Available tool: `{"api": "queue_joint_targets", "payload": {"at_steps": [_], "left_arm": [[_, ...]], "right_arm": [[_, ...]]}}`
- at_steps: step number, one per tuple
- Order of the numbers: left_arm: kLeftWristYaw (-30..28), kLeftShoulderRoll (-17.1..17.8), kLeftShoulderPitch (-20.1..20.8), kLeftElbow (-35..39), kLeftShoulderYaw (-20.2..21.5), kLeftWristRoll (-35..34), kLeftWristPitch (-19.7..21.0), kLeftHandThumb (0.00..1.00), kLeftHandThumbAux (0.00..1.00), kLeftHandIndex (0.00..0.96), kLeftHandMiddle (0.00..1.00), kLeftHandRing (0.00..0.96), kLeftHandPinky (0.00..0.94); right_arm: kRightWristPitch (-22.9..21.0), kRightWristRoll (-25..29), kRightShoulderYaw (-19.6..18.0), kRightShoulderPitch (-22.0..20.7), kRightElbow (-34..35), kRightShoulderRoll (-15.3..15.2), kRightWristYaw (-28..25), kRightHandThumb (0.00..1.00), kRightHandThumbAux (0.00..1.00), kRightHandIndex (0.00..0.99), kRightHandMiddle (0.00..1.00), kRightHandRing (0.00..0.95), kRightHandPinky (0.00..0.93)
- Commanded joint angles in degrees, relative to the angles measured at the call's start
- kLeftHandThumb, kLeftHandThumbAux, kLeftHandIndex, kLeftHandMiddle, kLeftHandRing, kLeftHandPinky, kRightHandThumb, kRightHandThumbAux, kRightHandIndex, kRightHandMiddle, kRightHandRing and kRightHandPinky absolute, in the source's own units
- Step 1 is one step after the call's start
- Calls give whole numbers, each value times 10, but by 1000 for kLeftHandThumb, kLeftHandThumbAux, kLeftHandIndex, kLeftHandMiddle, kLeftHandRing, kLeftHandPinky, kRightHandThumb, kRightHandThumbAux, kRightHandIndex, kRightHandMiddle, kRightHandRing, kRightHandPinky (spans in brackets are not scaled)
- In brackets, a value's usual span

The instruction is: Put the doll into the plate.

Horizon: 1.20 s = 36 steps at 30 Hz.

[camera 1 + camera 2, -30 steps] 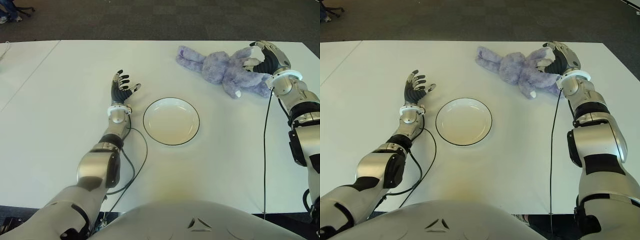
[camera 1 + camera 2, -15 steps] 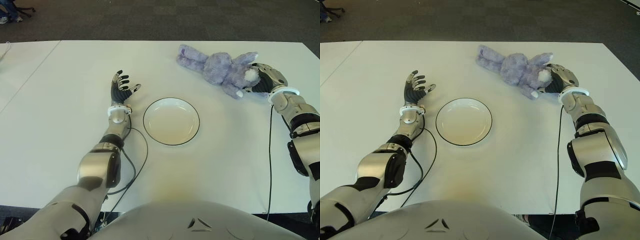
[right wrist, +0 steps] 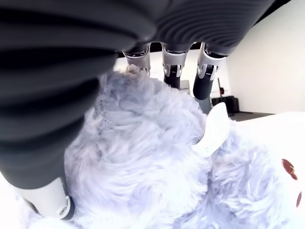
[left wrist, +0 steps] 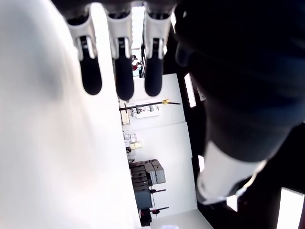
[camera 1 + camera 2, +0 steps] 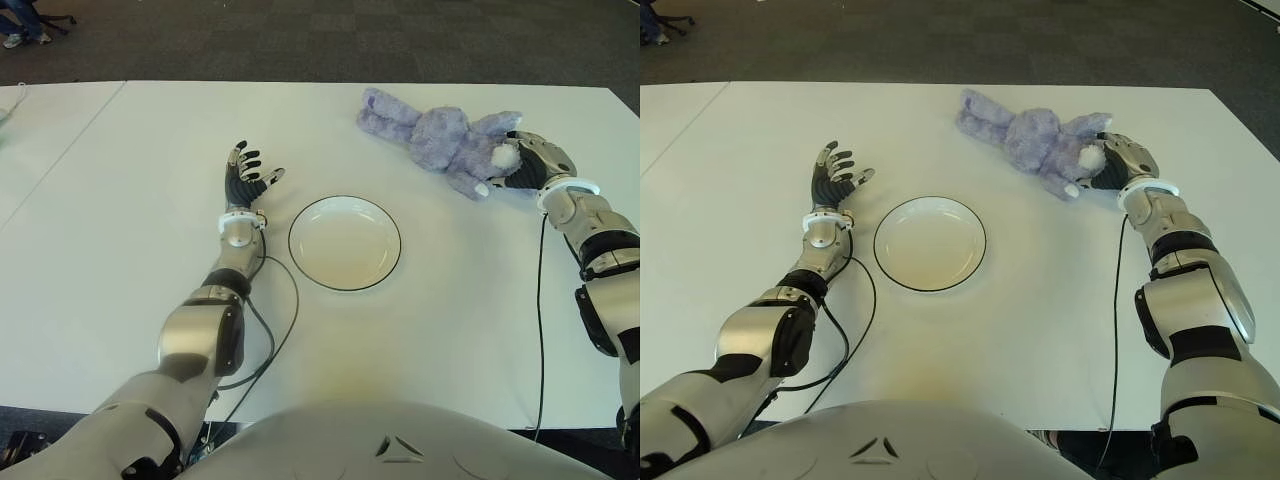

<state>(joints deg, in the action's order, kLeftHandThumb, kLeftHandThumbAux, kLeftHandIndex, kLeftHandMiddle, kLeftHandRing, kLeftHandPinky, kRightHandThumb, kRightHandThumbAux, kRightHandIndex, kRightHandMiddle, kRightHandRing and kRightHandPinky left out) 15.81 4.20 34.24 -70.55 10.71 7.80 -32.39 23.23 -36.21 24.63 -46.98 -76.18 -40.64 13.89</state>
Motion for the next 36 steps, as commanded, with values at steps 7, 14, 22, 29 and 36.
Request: {"api": "queue_joint_targets", "payload": {"at_steps": [7, 14, 22, 29, 36], "left_arm": [[-23, -36, -113, -73, 9, -17, 66, 34, 871, 131, 268, 290, 303], [-26, -35, -114, -73, 7, -17, 63, 22, 859, 130, 267, 290, 301], [-17, -34, -117, -73, 0, -9, 64, 14, 857, 126, 268, 293, 313], [-18, -35, -119, -72, 2, -13, 59, 19, 870, 121, 267, 289, 297], [-24, -37, -120, -72, 6, -18, 55, 18, 878, 110, 261, 282, 295]], "right_arm": [[-30, 29, -25, 82, -31, 86, -18, 365, 774, 267, 80, 0, 0], [-39, 42, -39, 82, -33, 110, -18, 392, 781, 265, 96, 37, 48], [-49, 54, -58, 85, -34, 133, -7, 697, 724, 428, 598, 643, 662], [-57, 60, -70, 89, -31, 155, 42, 701, 720, 434, 746, 775, 775], [-45, 80, -94, 82, -28, 150, 54, 703, 718, 439, 811, 828, 816]]}}
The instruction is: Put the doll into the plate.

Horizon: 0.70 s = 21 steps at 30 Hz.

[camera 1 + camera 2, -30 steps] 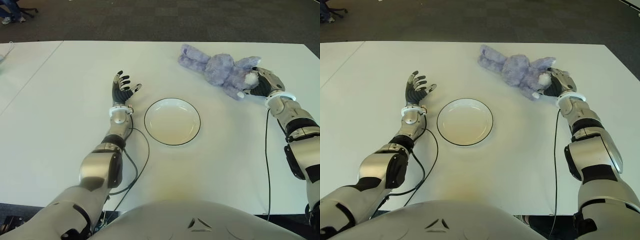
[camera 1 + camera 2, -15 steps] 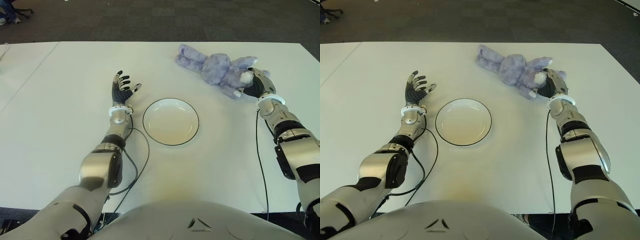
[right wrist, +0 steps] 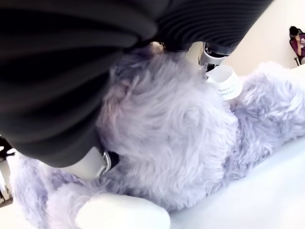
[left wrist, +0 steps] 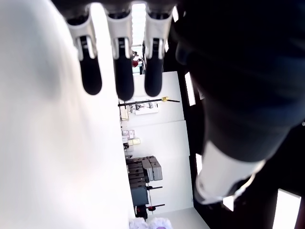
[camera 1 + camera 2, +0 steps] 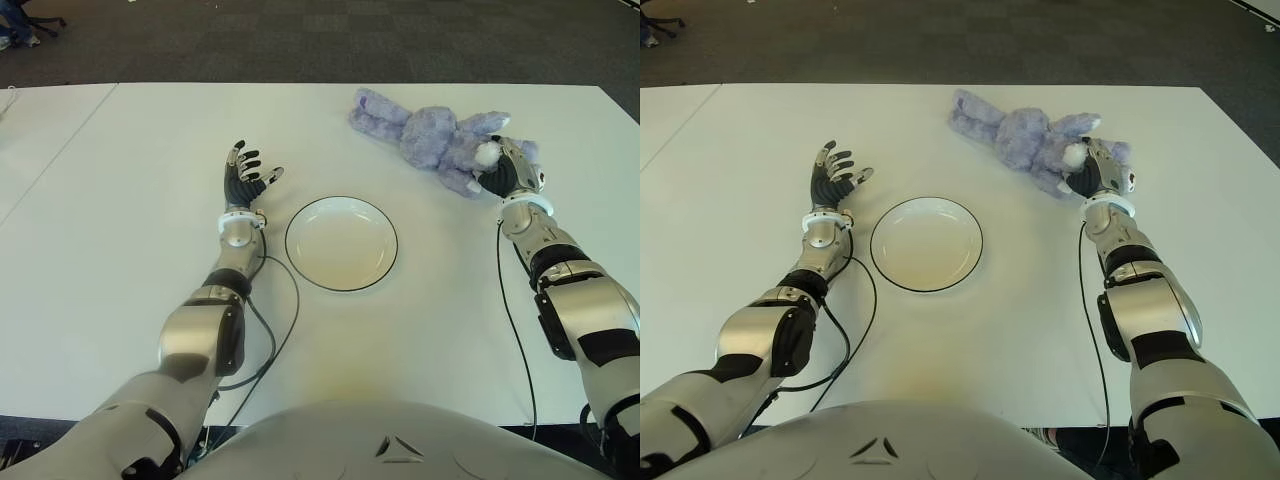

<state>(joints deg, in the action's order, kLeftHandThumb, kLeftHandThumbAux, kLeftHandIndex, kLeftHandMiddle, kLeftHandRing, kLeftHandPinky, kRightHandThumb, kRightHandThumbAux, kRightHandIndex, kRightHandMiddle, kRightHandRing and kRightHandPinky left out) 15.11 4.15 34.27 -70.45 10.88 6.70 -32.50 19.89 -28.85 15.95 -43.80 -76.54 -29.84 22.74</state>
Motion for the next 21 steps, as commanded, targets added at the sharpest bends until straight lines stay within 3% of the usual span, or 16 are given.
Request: {"api": "queue_joint_targets", "payload": {"at_steps": [1, 10, 15, 21], "left_arm": [[-18, -37, -120, -73, 5, -8, 55, 18, 879, 108, 261, 283, 296], [-24, -38, -120, -73, 11, -14, 51, 12, 871, 104, 256, 287, 314], [-21, -38, -118, -74, 10, -12, 56, 10, 864, 105, 250, 283, 299], [-17, -38, -115, -75, 9, -12, 66, 16, 873, 102, 254, 282, 307]], "right_arm": [[-8, 11, -13, 46, -24, 37, -38, 704, 718, 439, 814, 830, 816], [59, 58, -62, 25, -10, 15, -63, 703, 718, 439, 823, 840, 815], [164, 65, -72, 19, 17, 5, -18, 702, 719, 439, 836, 851, 828], [236, 53, -64, 24, 40, -1, 19, 701, 720, 439, 844, 855, 827]]}}
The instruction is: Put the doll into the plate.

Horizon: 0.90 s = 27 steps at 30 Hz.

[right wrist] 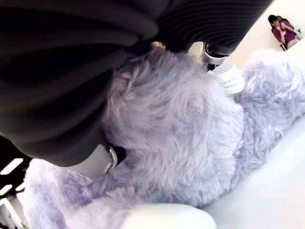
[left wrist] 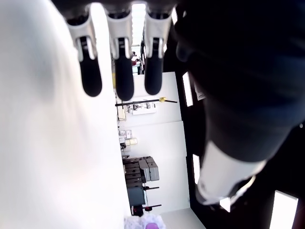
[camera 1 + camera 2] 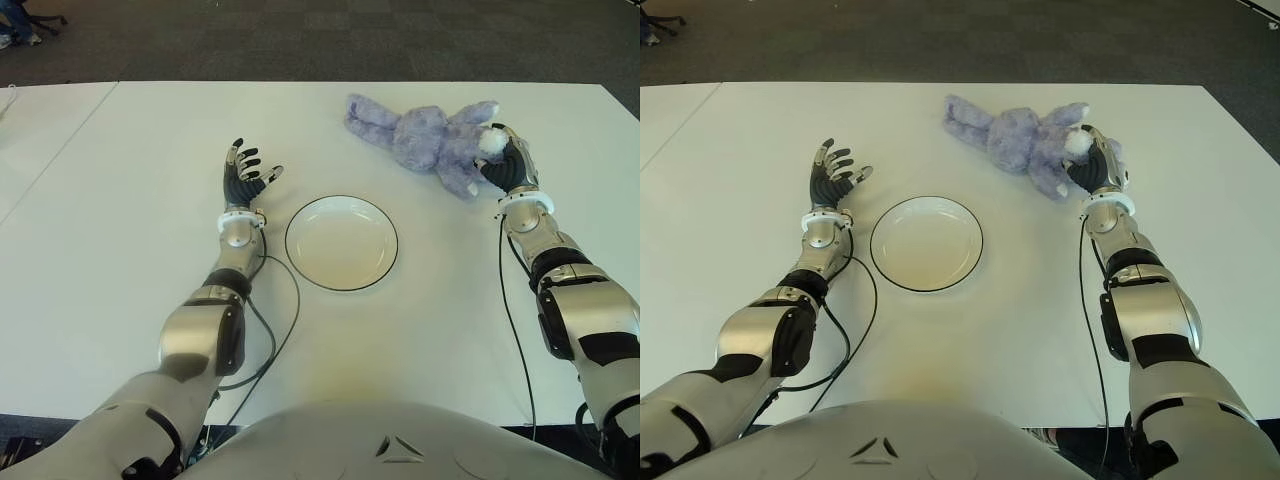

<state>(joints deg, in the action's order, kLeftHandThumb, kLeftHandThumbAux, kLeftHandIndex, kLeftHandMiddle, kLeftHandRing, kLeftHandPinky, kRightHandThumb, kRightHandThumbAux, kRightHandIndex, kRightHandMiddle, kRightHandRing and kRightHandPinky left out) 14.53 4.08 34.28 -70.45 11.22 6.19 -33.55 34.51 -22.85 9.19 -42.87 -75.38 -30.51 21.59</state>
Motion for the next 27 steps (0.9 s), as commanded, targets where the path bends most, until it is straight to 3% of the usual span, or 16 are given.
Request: {"api": "queue_joint_targets", "payload": {"at_steps": [1, 10, 18, 27], "left_arm": [[-12, -38, -115, -75, 8, -9, 76, 17, 878, 102, 258, 284, 307], [-18, -39, -114, -74, 12, -12, 67, 0, 888, 105, 261, 289, 310], [-18, -38, -114, -74, 14, -10, 69, 0, 872, 105, 263, 293, 315], [-14, -38, -114, -74, 11, -6, 69, 0, 876, 107, 260, 283, 301]], "right_arm": [[105, -11, 5, 17, 34, 4, 40, 700, 720, 438, 847, 857, 826], [178, -35, 10, 16, 57, -10, 94, 698, 721, 438, 865, 867, 832], [250, -36, -7, 13, 116, -31, 102, 697, 721, 437, 878, 876, 845], [270, -71, -27, 33, 214, -44, 145, 697, 722, 437, 879, 877, 852]]}}
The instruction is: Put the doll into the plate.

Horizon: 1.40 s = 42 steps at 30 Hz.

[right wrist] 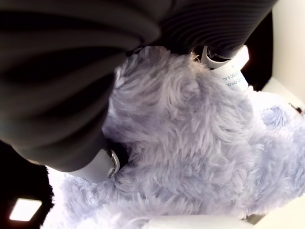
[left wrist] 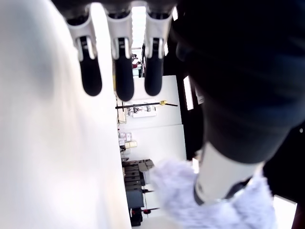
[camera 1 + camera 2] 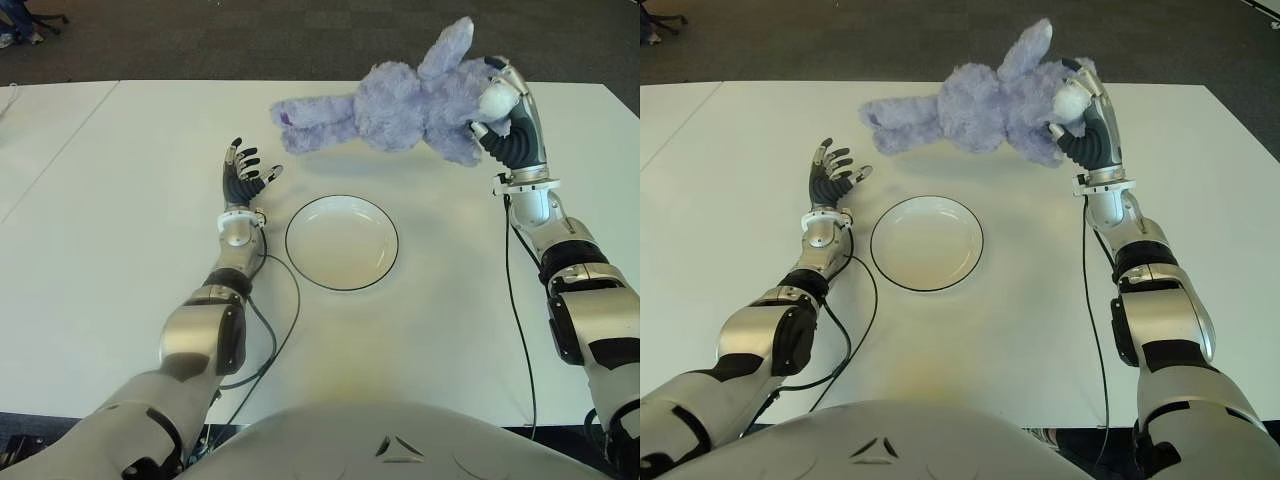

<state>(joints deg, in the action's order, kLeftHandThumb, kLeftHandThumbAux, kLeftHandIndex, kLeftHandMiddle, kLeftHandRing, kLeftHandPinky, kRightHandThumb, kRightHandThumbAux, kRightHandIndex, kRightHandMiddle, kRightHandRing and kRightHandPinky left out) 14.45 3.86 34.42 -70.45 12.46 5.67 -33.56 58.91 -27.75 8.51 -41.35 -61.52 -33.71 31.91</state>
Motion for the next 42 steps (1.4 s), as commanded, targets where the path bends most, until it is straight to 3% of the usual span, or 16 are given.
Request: {"api": "queue_joint_targets", "payload": {"at_steps": [1, 4, 13, 22, 30, 37, 42], "left_arm": [[-14, -36, -116, -74, -1, -1, 69, 0, 889, 106, 265, 288, 318], [-17, -36, -115, -75, 0, -2, 72, 0, 897, 102, 265, 284, 280], [-22, -38, -113, -75, 6, -8, 75, 7, 901, 98, 257, 282, 311], [-14, -39, -113, -75, 2, -3, 73, 0, 858, 99, 254, 283, 286], [-13, -39, -112, -75, 0, -2, 77, 0, 890, 102, 264, 282, 296], [-18, -39, -111, -75, 2, -4, 77, 0, 880, 102, 265, 285, 297], [-18, -40, -111, -75, 2, -4, 75, 0, 865, 104, 267, 290, 299]], "right_arm": [[26, -27, -24, 22, 92, -12, 46, 697, 722, 437, 879, 877, 854], [23, -43, -38, 36, 147, -9, 65, 697, 721, 437, 876, 876, 855], [4, -75, -65, 81, 250, 3, 94, 701, 719, 438, 872, 876, 864], [10, -97, -82, 116, 303, 19, 121, 700, 719, 438, 870, 868, 853], [14, -102, -95, 153, 348, 31, 124, 701, 718, 439, 828, 827, 806], [14, -113, -100, 185, 399, 74, 138, 704, 719, 441, 783, 784, 757], [3, -133, -92, 204, 434, 111, 143, 704, 719, 441, 774, 779, 782]]}}
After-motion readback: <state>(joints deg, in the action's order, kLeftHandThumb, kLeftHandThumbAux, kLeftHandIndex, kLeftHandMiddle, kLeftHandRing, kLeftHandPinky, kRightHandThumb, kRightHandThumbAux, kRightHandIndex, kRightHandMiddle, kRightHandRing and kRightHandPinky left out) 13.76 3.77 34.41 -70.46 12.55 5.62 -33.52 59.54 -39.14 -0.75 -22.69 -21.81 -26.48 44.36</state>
